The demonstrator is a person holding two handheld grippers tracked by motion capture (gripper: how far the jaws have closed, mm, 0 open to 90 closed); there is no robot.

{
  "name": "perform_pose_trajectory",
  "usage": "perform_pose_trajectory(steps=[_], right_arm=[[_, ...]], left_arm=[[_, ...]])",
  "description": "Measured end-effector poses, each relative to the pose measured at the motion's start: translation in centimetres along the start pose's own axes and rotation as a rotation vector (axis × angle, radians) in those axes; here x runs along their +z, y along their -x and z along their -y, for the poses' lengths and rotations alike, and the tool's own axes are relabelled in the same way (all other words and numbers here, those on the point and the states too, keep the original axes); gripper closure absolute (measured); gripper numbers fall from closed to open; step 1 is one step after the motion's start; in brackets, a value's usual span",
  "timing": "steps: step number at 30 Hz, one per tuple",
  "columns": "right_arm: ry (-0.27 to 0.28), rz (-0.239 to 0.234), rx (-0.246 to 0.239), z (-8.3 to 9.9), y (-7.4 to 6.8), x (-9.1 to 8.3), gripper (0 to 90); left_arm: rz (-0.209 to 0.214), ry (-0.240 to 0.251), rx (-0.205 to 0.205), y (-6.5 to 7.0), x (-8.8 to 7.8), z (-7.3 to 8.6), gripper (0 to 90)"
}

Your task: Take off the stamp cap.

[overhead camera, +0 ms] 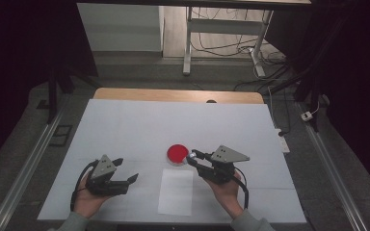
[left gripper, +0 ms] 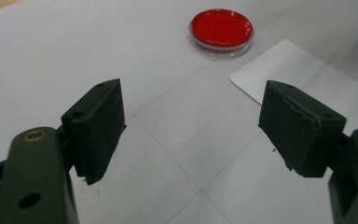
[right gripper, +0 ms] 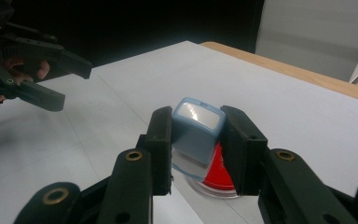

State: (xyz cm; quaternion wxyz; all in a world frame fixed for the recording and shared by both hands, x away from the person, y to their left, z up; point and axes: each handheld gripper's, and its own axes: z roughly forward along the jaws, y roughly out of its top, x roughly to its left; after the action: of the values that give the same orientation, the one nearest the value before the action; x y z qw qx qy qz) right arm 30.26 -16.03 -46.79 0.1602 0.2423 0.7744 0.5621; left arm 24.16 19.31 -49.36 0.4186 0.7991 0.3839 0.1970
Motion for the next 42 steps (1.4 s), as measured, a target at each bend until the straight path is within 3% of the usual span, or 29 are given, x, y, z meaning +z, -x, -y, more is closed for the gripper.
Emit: perform_pose_trajectory(steps=[23,35,42], right_arm=[[0.009,-0.013,0.012,-0.2,0.0,0.0,64.4],[0.016,-0.022,0.021,-0.4,-0.2,0.4,64.4],[0.012,-0.027,0.02,-0.4,-0.4,0.7,64.4]], left_arm=[[0.061,0.017,0.097,3.0,2.6,-3.8,23.7],[0.09,0.018,0.119,4.0,3.9,-4.8,24.6],[0.102,0.015,0.108,4.2,4.2,-5.3,25.2]])
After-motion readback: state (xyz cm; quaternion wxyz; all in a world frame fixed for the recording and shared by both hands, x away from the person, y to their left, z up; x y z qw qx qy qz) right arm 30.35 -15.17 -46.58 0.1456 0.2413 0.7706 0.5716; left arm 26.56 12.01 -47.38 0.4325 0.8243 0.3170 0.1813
